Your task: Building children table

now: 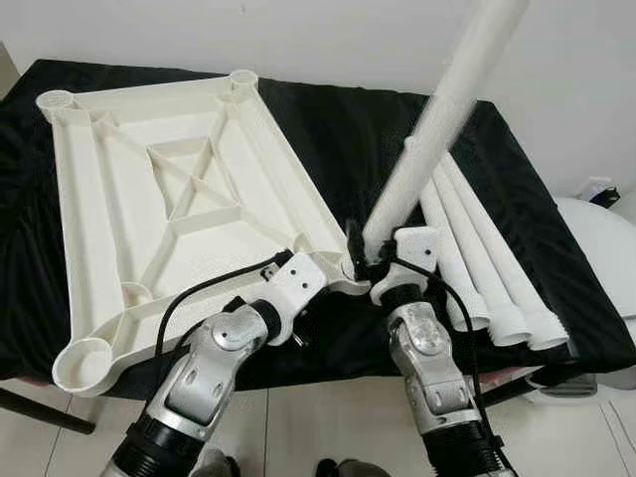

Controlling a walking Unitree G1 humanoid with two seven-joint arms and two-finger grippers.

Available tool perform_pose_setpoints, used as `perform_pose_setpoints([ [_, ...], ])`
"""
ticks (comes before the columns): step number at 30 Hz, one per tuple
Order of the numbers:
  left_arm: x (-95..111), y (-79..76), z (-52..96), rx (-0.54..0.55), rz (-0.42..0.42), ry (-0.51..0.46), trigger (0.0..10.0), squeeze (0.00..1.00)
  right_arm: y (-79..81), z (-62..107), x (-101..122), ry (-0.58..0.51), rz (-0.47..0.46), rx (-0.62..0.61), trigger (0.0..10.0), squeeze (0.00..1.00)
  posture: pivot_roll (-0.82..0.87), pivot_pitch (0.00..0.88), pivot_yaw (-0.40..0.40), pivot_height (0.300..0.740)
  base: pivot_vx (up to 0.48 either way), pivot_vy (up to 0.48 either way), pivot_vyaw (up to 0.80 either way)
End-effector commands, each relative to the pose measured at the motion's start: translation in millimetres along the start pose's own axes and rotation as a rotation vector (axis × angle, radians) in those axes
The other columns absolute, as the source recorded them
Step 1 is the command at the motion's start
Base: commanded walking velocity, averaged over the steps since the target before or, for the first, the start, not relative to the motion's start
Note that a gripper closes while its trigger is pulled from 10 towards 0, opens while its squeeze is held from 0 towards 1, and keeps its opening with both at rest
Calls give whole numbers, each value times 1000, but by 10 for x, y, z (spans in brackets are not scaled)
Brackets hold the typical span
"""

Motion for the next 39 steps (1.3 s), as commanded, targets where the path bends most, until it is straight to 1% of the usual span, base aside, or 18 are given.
perform_pose_setpoints([
  [1, 96, -73, 14, -35, -1, -44, 10000, 0, -203, 124, -319, 145, 9, -83, 10000, 1000, -39, 115, -84, 740, 0, 0, 0],
  [7, 106, -81, 6, -33, 4, -48, 10000, 0, -165, 107, -280, 123, 12, -38, 10000, 1000, -41, 115, -89, 740, 0, 0, 0],
  [11, 107, -84, 4, -32, 5, -48, 10000, 0, -164, 100, -267, 117, 16, -35, 10000, 1000, -42, 116, -90, 740, 0, 0, 0],
  [12, 109, -84, 2, -31, 7, -49, 10000, 0, -155, 94, -258, 114, 7, -29, 10000, 86, -41, 116, -92, 740, 0, 0, 0],
  [13, 110, -85, 2, -31, 8, -50, 10000, 0, -136, 91, -244, 109, -4, -13, 10000, 0, -42, 116, -92, 740, 0, 0, 0],
  [14, 111, -87, 2, -30, 10, -51, 10000, 0, -124, 92, -224, 97, -3, -2, 7882, 0, -42, 116, -92, 740, 0, 0, 0],
  [15, 113, -90, 2, -30, 11, -51, 10000, 0, -120, 96, -222, 95, -13, 5, 0, 0, -42, 114, -94, 740, 0, 0, 0],
  [17, 113, -90, 2, -30, 11, -51, 10000, 0, -120, 96, -222, 95, -13, 5, 0, 0, -42, 114, -94, 740, 0, 0, 0],
  [23, 112, -91, -3, -30, 10, -51, 10000, 0, -108, 103, -215, 84, -57, 24, 0, 0, -42, 113, -93, 740, 0, 0, 0],
  [25, 107, -90, -2, -31, 9, -49, 10000, 0, -92, 101, -189, 69, -72, 37, 0, 0, -41, 112, -93, 740, 0, 0, 0],
  [27, 91, -86, 1, -34, 5, -43, 10000, 0, -59, 93, -127, 36, -112, 64, 0, 0, -42, 113, -93, 740, 0, 0, 0],
  [33, 71, -96, 1, -40, 16, -37, 10000, 0, -34, 66, -81, 18, -143, 95, 0, 0, -40, 107, -90, 740, 0, 0, 0],
  [34, 68, -101, 0, -44, 28, -37, 10000, 0, -27, 51, -73, 19, -149, 103, 10000, 0, -40, 107, -90, 740, 0, 0, 0],
  [36, 66, -104, -1, -47, 37, -38, 10000, 0, -22, 42, -70, 20, -152, 108, 10000, 0, -40, 107, -90, 740, 0, 0, 0],
  [37, 64, -100, -1, -48, 57, -39, 10000, 980, -22, 30, -66, 20, -155, 113, 10000, 0, -38, 102, -88, 740, 0, 0, 0],
  [38, 64, -100, -1, -48, 57, -39, 10000, 980, -22, 30, -66, 20, -155, 113, 10000, 0, -38, 102, -88, 740, 0, 0, 0],
  [39, 69, -100, 4, -56, 84, -45, 10000, 1000, -25, 19, -62, 18, -159, 116, 10000, 0, -38, 102, -88, 740, 0, 0, 0],
])
Point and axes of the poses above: a point about 5 cm out from each wrist's last joint towards the gripper, its own z axis pointing back from the gripper into the wrist, its own x axis along the axis of the wrist's last joint, y = z × x, the point moved 3 cm from there along -z, pointing out of the wrist towards the gripper, and after that the axes turned 5 degrees about -z, right-handed, at the moved point
